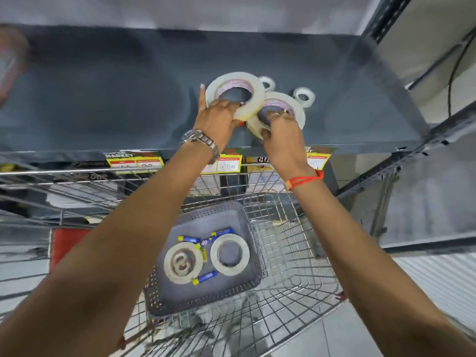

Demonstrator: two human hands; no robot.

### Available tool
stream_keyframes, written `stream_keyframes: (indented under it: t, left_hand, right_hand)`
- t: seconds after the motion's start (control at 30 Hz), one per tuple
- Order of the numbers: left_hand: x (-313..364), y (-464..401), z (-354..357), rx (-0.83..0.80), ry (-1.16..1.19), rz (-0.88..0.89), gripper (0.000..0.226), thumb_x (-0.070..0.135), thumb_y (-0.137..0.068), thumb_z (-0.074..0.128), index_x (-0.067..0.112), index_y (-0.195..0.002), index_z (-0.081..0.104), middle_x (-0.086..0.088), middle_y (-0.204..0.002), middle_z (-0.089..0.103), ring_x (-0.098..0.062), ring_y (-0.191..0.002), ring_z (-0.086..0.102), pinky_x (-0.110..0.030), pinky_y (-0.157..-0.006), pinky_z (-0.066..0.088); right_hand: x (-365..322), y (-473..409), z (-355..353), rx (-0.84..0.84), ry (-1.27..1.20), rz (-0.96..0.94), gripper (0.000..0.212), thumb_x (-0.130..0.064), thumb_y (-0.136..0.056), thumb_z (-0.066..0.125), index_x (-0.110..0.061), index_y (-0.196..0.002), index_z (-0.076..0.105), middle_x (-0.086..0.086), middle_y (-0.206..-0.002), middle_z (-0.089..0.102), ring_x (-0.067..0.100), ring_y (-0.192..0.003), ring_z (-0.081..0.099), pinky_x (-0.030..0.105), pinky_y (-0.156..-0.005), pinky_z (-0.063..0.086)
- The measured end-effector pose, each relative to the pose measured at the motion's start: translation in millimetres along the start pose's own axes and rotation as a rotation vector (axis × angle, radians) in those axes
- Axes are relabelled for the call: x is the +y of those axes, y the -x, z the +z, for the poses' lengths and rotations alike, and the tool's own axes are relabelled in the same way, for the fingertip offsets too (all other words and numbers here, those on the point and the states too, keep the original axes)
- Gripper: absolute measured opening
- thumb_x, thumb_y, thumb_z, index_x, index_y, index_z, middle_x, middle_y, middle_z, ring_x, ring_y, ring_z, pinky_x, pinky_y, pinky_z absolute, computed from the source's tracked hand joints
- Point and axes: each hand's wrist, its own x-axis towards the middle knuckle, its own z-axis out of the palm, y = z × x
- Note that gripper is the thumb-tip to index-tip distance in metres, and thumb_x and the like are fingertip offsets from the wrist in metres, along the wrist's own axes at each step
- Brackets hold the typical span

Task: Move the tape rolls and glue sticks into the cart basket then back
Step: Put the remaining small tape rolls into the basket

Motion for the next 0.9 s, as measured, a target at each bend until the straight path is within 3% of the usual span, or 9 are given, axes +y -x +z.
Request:
stream_keyframes:
  t: [0.3, 0.47, 0.57, 0.63, 0.77, 0.83, 0.9]
  left_hand:
    - [2.5, 18.5, -2.6, 0.128, -0.002, 0.001, 0.037, 0.027, -0.093, 0.047, 0.012, -0.126, 0.051, -0.016, -0.115, 0.061, -0.031, -0.117, 0.049, -0.047, -0.117, -0.007]
    - [-4.6, 70.9, -2.2, 0.382, 0.041, 0.097, 0.036, 0.03, -0.087, 0.051, 0.01, -0.115, 0.061, -0.01, -0.096, 0.07, -0.029, -0.096, 0.062, -0.053, -0.113, 0.004]
    - [-13.2, 123.2, 11.1, 0.509, 0.101, 0.161, 0.03, 0.033, -0.085, 0.057, 0.012, -0.107, 0.065, -0.004, -0.092, 0.072, -0.018, -0.092, 0.057, -0.05, -0.111, 0.015]
    - [-20.9, 162.7, 27.9, 0.519, 0.117, 0.183, 0.029, 0.032, -0.083, 0.061, 0.011, -0.103, 0.066, -0.004, -0.09, 0.073, -0.015, -0.093, 0.052, -0.05, -0.105, 0.023]
    - [-40.1, 233.2, 83.5, 0.355, 0.056, 0.159, 0.028, 0.033, -0.08, 0.059, 0.013, -0.096, 0.067, -0.003, -0.087, 0.075, -0.019, -0.091, 0.06, -0.045, -0.096, 0.032]
    - [-54.5, 256.7, 120.5, 0.124, 0.047, 0.06, 0.031, 0.036, -0.079, 0.053, 0.014, -0.095, 0.067, -0.003, -0.086, 0.075, -0.022, -0.084, 0.069, -0.042, -0.094, 0.031]
    - [-66.3, 271.9, 154.0, -0.149, 0.092, -0.082, 0.039, 0.04, -0.077, 0.046, 0.014, -0.095, 0.069, -0.006, -0.085, 0.075, -0.024, -0.08, 0.071, -0.04, -0.095, 0.029]
  right_hand:
    - [2.1, 12.0, -6.3, -0.088, 0.018, -0.017, 0.029, -0.003, -0.087, 0.055, 0.004, -0.114, 0.057, 0.027, -0.118, 0.06, 0.041, -0.111, 0.054, 0.042, -0.092, 0.046]
    - [-3.8, 44.4, -4.2, 0.004, -0.014, -0.042, 0.04, 0.006, -0.081, 0.056, 0.0, -0.12, 0.056, 0.024, -0.119, 0.059, 0.04, -0.11, 0.05, 0.041, -0.095, 0.041]
    - [-13.2, 89.1, 11.4, 0.13, -0.101, -0.134, 0.042, 0.011, -0.072, 0.061, 0.001, -0.113, 0.059, 0.023, -0.108, 0.064, 0.038, -0.101, 0.055, 0.035, -0.09, 0.035]
    - [-16.9, 124.8, 31.1, 0.139, -0.15, -0.201, 0.035, 0.006, -0.074, 0.059, 0.0, -0.108, 0.061, 0.019, -0.102, 0.066, 0.031, -0.101, 0.048, 0.035, -0.093, 0.036]
    - [-13.3, 179.2, 77.7, -0.005, -0.107, -0.351, 0.03, -0.008, -0.073, 0.051, -0.004, -0.099, 0.065, 0.011, -0.091, 0.071, 0.022, -0.098, 0.045, 0.033, -0.096, 0.037]
    - [-10.2, 191.4, 100.0, -0.152, -0.037, -0.39, 0.035, -0.011, -0.068, 0.048, -0.007, -0.094, 0.07, 0.006, -0.084, 0.074, 0.02, -0.094, 0.055, 0.032, -0.095, 0.035]
    - [-3.4, 195.7, 122.4, -0.421, 0.019, -0.335, 0.035, -0.008, -0.072, 0.052, -0.006, -0.102, 0.068, 0.01, -0.094, 0.073, 0.024, -0.098, 0.063, 0.028, -0.095, 0.037]
